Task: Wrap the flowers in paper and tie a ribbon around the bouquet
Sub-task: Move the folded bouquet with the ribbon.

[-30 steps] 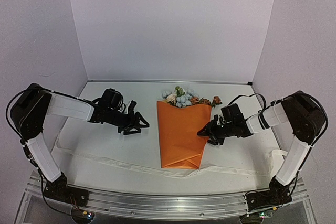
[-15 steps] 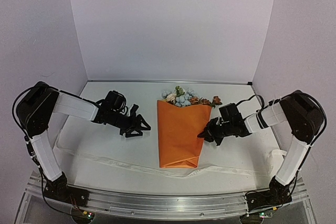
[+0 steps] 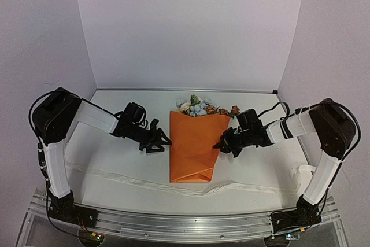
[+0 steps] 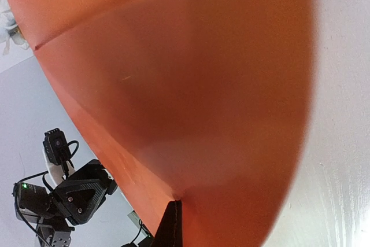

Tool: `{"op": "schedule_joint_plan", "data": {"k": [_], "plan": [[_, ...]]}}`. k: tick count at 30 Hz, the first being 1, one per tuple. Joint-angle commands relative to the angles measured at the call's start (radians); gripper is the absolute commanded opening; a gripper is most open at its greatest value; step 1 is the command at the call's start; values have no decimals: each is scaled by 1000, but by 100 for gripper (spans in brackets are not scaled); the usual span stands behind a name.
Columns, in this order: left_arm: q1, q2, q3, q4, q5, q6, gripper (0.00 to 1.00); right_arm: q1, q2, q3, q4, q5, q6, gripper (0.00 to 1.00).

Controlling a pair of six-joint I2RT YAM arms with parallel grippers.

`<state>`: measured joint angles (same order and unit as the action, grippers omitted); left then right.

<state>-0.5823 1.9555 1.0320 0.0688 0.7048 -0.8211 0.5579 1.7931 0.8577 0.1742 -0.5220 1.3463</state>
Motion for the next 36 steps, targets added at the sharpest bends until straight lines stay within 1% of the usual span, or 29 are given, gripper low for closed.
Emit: {"op": "schedule_joint_plan", "data": {"k": [1,5,14,17,22,30,36], "plan": [[-21,33,75,27,16,-27,46,18,-36,23,-14,-17,46,0],[-32,29,79,-17,-6,-28,43,24,-43,3,-18,-15,78,0],[-36,-75,17,-91,-42,-33,42,62,-81,-40,-40,13,142,0],[-36,-121,-6,-123,-77,-31,46,76,-104,-56,-56,27,148,0],[-36,-199,-52,-149,-136,-48,50,112,-140,-67,-100,56,153,0],[-35,-322,-147,-163,-242,-114,51,200,-205,-110,-152,148,165,0],[-33,-431,-268,-133,-321,-193,52,280,-226,-146,-151,240,181,0]]}}
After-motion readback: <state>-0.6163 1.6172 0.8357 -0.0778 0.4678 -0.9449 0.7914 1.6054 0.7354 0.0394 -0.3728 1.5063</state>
